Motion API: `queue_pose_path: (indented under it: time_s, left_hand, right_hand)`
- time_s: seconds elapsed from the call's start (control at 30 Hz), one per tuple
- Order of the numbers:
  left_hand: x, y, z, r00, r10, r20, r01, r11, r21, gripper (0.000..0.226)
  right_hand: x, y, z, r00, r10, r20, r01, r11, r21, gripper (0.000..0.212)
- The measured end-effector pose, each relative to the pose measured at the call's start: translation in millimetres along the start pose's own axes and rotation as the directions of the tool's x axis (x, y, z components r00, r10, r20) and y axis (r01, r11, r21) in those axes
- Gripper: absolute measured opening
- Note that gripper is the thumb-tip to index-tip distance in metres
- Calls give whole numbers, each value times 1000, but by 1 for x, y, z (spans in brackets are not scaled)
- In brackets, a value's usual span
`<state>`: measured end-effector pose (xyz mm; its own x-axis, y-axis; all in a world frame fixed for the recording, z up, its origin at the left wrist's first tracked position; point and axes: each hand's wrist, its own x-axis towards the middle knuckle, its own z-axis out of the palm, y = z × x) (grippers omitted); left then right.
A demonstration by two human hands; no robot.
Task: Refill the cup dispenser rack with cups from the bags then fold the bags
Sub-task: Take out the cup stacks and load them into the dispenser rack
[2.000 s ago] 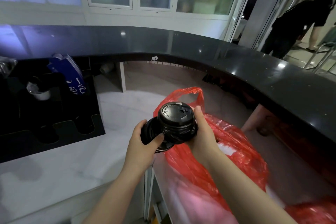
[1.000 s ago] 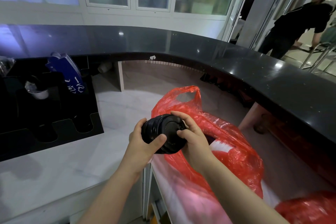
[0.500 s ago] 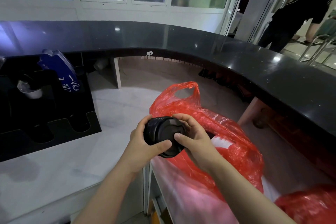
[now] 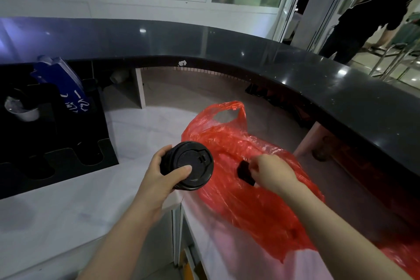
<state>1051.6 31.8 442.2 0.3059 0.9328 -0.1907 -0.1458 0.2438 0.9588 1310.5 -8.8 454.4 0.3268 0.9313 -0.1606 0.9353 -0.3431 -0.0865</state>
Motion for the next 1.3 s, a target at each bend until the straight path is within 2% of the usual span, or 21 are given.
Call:
queue_pose_path:
  time_s: [0.07, 0.13, 0.2, 0.3, 0.43, 0.57, 0.73, 0.83, 0.97, 1.07, 1.2, 1.3]
  left_hand:
    - [2, -2, 0, 1000, -18, 0, 18, 1000, 0, 65]
    - [5, -1, 1, 1000, -24, 1, 24, 1000, 7, 70]
    - [7, 1, 1, 1000, -21, 3, 21, 1000, 18, 75]
    - [10, 5, 2, 1000, -26, 16, 26, 1000, 14, 75]
    - [16, 3, 7, 999, -22, 23, 22, 1000, 14, 78]
    - [22, 0, 5, 999, -37, 12, 37, 999, -1, 79]
    - [27, -3, 2, 997, -80, 14, 80, 997, -16, 73]
    - [31, -5, 1, 997, -80, -1, 80, 997, -13, 59]
    - [34, -6, 0, 996, -84, -22, 84, 996, -6, 53]
    - [36, -5, -2, 997, -73, -40, 73, 997, -7, 52]
    - [37, -1, -6, 997, -42, -66, 42, 999, 0, 58]
    - [34, 3, -7, 997, -1, -74, 3, 1000, 27, 70]
  right_hand:
    - [8, -3, 7, 1000, -2, 3, 2, 991, -137, 16]
    - [18, -3, 11, 998, -44, -40, 33, 971, -237, 15]
    - [30, -1, 13, 999, -32, -14, 26, 952, -305, 31]
    - [44, 2, 14, 993, 54, 109, -17, 948, -319, 50]
    - [58, 2, 20, 942, 183, 281, -75, 932, -356, 79]
    - [66, 0, 29, 929, 219, 300, -97, 923, -371, 99]
    - [67, -3, 38, 930, 197, 311, -42, 896, -442, 88]
    - [66, -5, 43, 924, 154, 350, 26, 888, -460, 90]
    - [62, -5, 40, 953, 24, 301, 75, 947, -312, 84]
    - [55, -7, 27, 983, -106, 147, 111, 994, -20, 85]
    - [40, -16, -2, 964, -256, -73, 265, 903, 337, 87]
    - [23, -28, -25, 932, -243, -268, 350, 794, 498, 88]
